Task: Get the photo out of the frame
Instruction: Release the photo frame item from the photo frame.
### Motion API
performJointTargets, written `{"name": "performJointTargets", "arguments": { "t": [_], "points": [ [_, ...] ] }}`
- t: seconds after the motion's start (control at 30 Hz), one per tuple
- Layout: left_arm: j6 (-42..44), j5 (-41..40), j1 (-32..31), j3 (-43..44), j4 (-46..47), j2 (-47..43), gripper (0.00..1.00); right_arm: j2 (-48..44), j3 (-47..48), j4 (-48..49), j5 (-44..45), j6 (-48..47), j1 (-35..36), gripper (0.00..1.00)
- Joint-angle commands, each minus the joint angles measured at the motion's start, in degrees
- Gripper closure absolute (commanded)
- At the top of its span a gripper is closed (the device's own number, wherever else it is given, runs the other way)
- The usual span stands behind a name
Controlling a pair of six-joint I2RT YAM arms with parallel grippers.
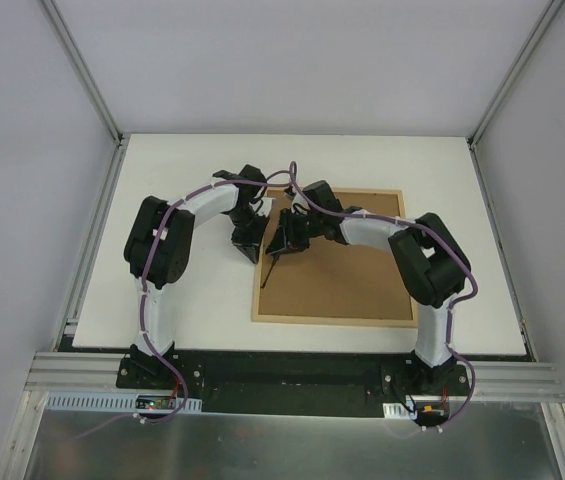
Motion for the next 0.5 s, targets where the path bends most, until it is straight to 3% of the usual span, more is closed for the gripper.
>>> {"name": "performJointTargets", "arguments": {
  "t": [0.0,0.27,0.47],
  "points": [
    [-1.4,-2.3,-1.2,-1.1,4.8,-0.8,1.0,-1.0,1.4,-6.8,-1.8,3.8,4.1,1.0],
    [-1.5,-3.1,-1.2,-1.6,5.2,-1.4,1.0,1.9,-1.9,4.0,-7.9,18.9,1.3,1.0],
    [-1.7,-2.5,-1.2,-1.6,5.5,-1.7,1.0,2.5,-3.4,19.9,-13.6,32.6,1.1,1.0]
  ]
}}
